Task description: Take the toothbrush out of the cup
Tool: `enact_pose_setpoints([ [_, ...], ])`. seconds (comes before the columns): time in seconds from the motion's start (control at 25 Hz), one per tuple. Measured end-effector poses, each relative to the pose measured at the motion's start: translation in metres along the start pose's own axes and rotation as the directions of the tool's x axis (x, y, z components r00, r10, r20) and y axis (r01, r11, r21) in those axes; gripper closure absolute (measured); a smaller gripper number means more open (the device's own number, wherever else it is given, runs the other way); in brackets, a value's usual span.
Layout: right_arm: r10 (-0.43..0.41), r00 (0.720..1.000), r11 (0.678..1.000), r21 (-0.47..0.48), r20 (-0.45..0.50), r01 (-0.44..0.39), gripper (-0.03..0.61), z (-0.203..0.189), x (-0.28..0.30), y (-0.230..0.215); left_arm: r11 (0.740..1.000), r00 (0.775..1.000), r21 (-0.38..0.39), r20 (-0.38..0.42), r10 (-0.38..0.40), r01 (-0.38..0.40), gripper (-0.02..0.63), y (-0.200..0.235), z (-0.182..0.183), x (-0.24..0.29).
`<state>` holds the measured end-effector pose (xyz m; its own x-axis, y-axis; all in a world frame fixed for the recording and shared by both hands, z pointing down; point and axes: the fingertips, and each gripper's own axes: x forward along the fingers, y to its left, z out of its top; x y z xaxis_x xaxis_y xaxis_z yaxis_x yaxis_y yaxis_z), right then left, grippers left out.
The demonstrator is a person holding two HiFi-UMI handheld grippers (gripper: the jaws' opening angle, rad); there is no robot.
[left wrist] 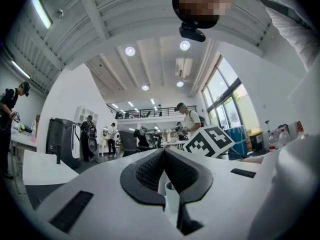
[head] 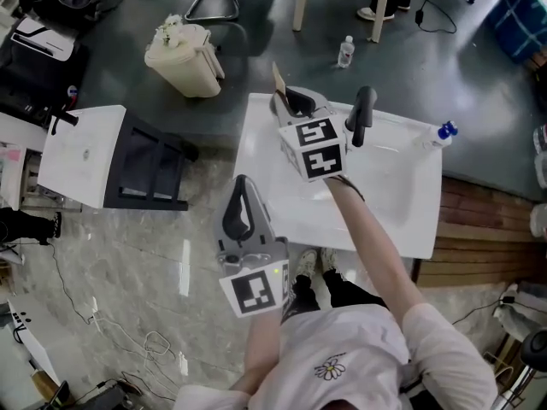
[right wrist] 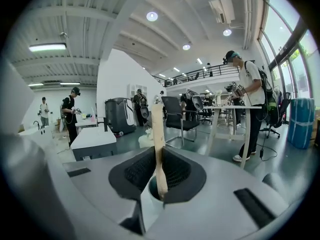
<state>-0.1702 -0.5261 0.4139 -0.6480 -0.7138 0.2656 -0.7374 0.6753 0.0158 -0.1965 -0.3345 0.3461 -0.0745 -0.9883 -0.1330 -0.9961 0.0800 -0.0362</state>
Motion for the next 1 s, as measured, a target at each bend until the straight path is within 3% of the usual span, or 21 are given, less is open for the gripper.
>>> enact_pose_setpoints([
  [0.08, -0.001, 0.999, 1.0, -0.003, 0.037, 0.001, 0.541, 0.021, -0.012, -0.003, 0.999, 0.999, 0.038, 0.042, -0.017, 0.015, 0.597, -0.003, 0.013, 0.001],
  [0.2, 0.008, 0.995, 1.0, -0.016, 0.098, -0.007, 0.541, 0.058, -0.037, -0.003, 1.0, 0.998, -0.011, 0.062, -0.018, 0.018, 0.597, -0.011, 0.033, 0.004],
  [0.32, 0.029, 0.987, 0.999, -0.028, 0.161, -0.025, 0.541, 0.091, -0.074, 0.005, 0.999, 0.995, -0.01, 0.094, -0.038, 0.039, 0.597, -0.019, 0.059, 0.004],
  [0.52, 0.017, 0.944, 0.998, -0.067, 0.33, 0.006, 0.541, 0.143, -0.149, 0.007, 0.997, 0.981, 0.01, 0.175, -0.082, 0.082, 0.597, -0.035, 0.098, 0.007],
  [0.6, 0.028, 0.914, 0.993, -0.116, 0.405, 0.021, 0.541, 0.153, -0.184, 0.011, 0.994, 0.975, 0.015, 0.195, -0.11, 0.11, 0.597, -0.045, 0.11, 0.003],
  [0.68, 0.037, 0.874, 0.985, -0.167, 0.485, 0.05, 0.541, 0.161, -0.218, 0.016, 0.991, 0.969, 0.024, 0.207, -0.134, 0.132, 0.597, -0.054, 0.119, -0.003],
  [0.76, 0.021, 0.846, 0.985, -0.157, 0.534, 0.075, 0.541, 0.159, -0.248, 0.019, 0.988, 0.963, 0.033, 0.221, -0.152, 0.148, 0.597, -0.061, 0.125, -0.009],
  [0.88, -0.036, 0.823, 0.984, -0.123, 0.567, 0.128, 0.541, 0.147, -0.281, 0.019, 0.982, 0.954, 0.064, 0.236, -0.187, 0.177, 0.597, -0.073, 0.126, -0.016],
  [1.0, -0.092, 0.821, 0.981, -0.089, 0.563, 0.171, 0.541, 0.127, -0.301, 0.016, 0.976, 0.954, 0.072, 0.209, -0.215, 0.205, 0.597, -0.084, 0.116, -0.018],
])
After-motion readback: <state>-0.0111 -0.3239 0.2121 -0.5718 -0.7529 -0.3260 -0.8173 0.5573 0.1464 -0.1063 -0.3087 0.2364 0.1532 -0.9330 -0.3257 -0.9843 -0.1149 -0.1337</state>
